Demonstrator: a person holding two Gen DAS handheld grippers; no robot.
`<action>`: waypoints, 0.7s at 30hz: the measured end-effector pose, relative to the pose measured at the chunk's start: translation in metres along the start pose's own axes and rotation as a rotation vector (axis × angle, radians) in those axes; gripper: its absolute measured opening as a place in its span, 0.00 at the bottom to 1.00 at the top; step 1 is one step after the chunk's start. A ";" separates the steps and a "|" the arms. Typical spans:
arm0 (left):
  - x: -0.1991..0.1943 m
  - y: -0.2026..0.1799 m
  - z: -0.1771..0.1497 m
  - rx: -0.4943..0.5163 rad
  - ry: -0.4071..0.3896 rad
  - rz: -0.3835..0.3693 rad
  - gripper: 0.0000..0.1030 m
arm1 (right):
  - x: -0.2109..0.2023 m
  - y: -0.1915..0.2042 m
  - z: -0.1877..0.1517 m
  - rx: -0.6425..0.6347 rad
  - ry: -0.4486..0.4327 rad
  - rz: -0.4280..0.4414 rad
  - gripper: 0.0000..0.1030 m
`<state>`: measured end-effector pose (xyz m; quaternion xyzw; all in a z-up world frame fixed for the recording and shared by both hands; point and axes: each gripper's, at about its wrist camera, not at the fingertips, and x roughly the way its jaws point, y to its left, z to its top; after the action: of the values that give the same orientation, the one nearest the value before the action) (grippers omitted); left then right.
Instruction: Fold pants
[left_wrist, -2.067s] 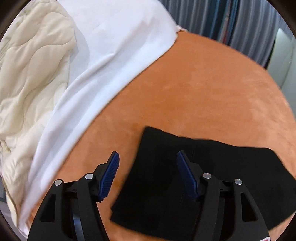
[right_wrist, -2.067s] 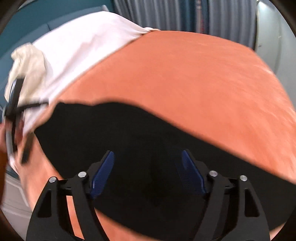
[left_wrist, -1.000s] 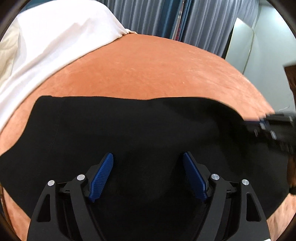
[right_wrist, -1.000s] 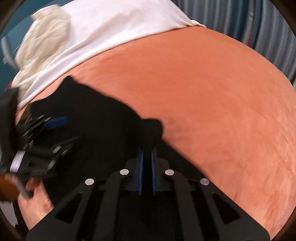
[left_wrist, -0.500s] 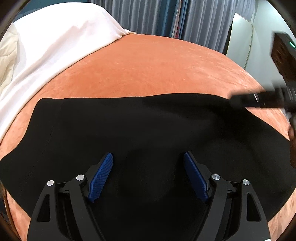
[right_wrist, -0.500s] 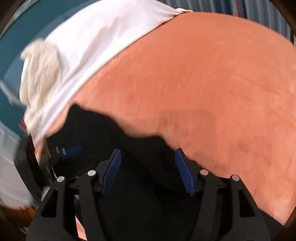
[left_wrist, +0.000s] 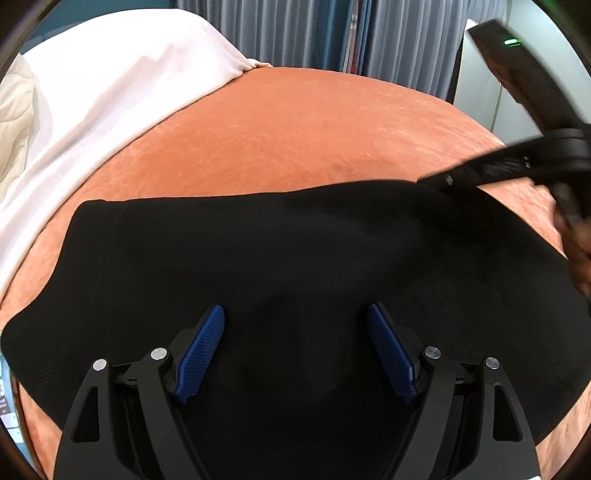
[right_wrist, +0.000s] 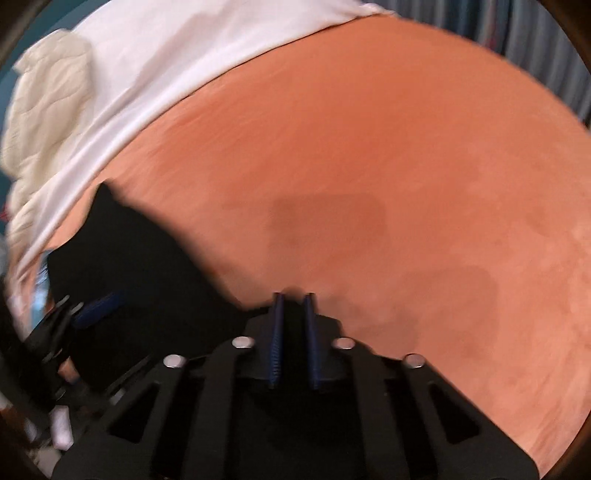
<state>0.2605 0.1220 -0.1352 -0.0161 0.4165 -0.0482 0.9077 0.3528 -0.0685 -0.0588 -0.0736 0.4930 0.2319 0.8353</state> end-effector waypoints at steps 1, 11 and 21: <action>0.000 0.000 0.000 0.000 0.000 0.001 0.75 | 0.009 -0.008 0.002 0.026 0.000 -0.026 0.03; 0.001 -0.001 0.001 0.006 0.005 0.010 0.77 | -0.060 0.025 -0.049 0.012 -0.241 -0.008 0.08; 0.000 -0.002 -0.001 0.006 0.007 0.010 0.77 | -0.002 0.011 -0.016 0.164 -0.201 -0.042 0.07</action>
<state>0.2602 0.1204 -0.1358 -0.0114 0.4196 -0.0451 0.9065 0.3347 -0.0649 -0.0639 0.0079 0.4225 0.1794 0.8884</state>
